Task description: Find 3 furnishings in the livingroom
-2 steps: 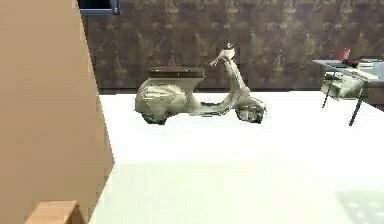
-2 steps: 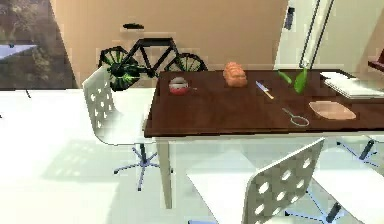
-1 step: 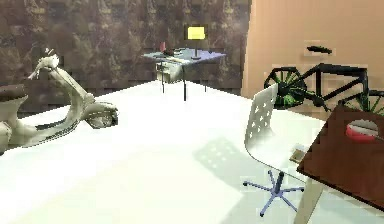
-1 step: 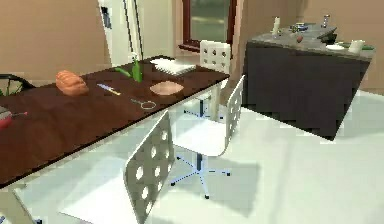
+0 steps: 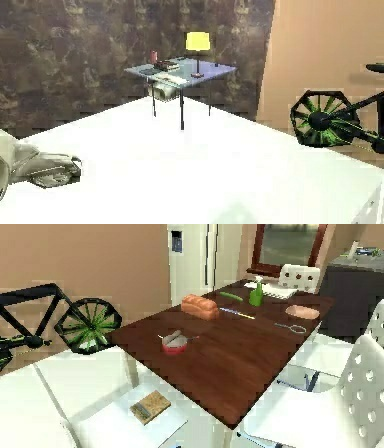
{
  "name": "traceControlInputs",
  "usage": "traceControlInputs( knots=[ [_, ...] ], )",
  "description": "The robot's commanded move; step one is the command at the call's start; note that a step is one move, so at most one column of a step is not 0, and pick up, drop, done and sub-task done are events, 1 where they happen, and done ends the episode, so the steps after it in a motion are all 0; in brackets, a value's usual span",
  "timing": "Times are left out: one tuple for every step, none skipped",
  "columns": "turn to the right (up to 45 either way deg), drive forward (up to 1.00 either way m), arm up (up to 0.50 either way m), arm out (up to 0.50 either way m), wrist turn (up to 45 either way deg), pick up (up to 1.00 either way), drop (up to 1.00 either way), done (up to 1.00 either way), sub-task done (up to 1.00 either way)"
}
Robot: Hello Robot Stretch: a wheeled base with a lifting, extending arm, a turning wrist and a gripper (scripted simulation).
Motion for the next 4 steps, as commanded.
traceControlInputs(
  knots=[
    [0.0,0.40,0.00,0.00,0.0,0.00,0.00,0.00,0.00],
    [6.0,0.00,0.00,0.00,0.0,0.00,0.00,0.00,0.00],
    [0.0,0.75,0.00,0.00,0.0,0.00,0.00,0.00,0.00],
    [-12.0,0.00,0.00,0.00,0.0,0.00,0.00,0.00,0.00]
  ],
)
